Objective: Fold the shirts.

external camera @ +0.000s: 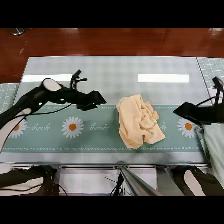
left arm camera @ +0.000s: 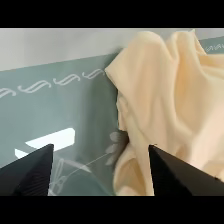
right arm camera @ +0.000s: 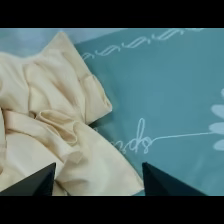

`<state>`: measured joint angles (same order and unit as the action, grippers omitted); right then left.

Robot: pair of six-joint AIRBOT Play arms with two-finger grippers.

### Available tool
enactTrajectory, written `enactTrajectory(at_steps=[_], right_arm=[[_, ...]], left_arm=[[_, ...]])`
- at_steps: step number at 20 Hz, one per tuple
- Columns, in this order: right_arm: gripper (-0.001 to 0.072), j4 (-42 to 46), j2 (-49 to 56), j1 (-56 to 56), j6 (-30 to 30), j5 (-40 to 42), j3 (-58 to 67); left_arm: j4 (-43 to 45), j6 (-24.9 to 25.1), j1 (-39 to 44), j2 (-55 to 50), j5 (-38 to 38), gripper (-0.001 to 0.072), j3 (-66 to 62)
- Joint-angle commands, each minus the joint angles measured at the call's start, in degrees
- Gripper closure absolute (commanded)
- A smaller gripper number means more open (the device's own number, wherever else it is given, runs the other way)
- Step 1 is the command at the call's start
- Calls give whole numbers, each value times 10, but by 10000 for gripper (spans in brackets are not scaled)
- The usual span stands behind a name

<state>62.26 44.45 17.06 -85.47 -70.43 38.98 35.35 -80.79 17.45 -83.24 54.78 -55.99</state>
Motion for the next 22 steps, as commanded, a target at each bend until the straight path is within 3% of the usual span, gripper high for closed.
enactTrajectory(at_steps=[1,4,10,11,13,17,22], right_arm=[[94,-84,-23,27,31,24,-94],[94,-84,-23,27,33,43,-131],[94,-82,-23,27,57,27,-166],[94,-84,-23,27,57,27,-177],[94,-94,-24,27,60,22,-197],[95,-108,-23,27,70,17,-228],[94,-108,-23,27,71,27,-233]], left_arm=[[-126,35,19,-108,48,7,-48],[-164,52,60,-143,26,7,-66],[-199,51,120,-148,-114,9,-70],[-204,51,126,-148,-126,35,-70],[-204,54,130,-148,-130,670,-70],[-204,98,112,-146,-76,680,-83],[-204,99,94,-142,-63,680,-87]])
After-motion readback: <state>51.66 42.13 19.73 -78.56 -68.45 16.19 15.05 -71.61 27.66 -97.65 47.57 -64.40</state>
